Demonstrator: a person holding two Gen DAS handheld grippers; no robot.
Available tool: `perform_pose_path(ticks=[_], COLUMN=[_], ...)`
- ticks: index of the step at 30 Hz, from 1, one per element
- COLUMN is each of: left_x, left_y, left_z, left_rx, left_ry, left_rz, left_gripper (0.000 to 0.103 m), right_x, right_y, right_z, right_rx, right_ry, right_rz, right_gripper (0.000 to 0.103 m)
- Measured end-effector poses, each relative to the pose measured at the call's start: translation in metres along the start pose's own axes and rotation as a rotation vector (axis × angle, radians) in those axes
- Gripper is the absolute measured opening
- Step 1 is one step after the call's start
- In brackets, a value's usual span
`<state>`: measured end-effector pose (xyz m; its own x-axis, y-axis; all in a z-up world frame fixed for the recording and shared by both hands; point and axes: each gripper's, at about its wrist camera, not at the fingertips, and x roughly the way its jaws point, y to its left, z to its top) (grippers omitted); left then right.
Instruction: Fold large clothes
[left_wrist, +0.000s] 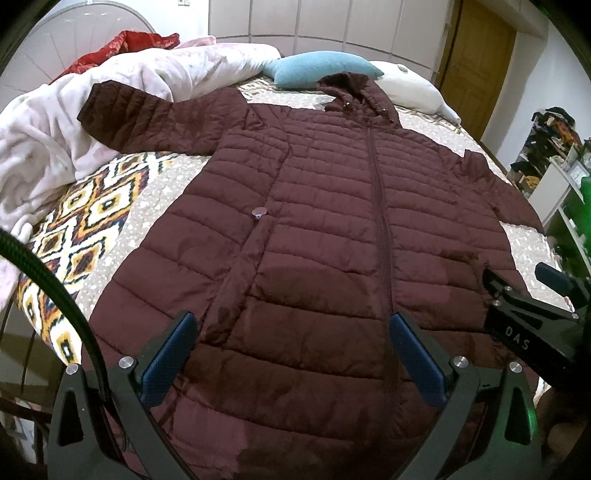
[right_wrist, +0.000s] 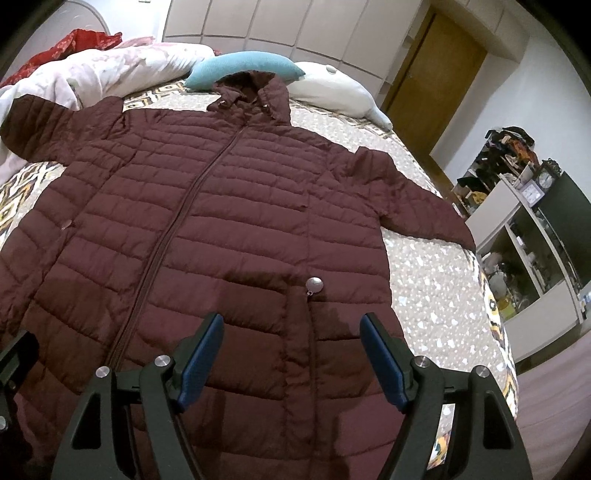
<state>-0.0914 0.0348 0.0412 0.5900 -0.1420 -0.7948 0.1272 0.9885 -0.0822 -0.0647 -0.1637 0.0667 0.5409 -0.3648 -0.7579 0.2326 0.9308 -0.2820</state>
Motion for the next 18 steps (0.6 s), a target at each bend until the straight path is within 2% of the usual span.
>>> perform_pose_path(ticks=[12,15,18], left_x=[0.002,0.002,0.006], left_y=[0.008,0.027,0.065], left_z=[0.009,0.027,0.057], left_rx=[0.007,0.0,-0.035], left_ry=[-0.009,-0.028,-0.057], left_rz=[0.017,0.034,0.065], left_gripper=[0.103,0.103,0.103], right_x=[0.004,0.005,0.008], right_y=[-0.004,-0.003,-0.003], right_z=[0.007,0.012,0.017], right_rx=[0.008,0.008,0.016], right_ry=[-0.001,-0.006,-0.008], right_rz=[0.002,0.009,0.033], right_gripper=[0.08,0.08,0.08])
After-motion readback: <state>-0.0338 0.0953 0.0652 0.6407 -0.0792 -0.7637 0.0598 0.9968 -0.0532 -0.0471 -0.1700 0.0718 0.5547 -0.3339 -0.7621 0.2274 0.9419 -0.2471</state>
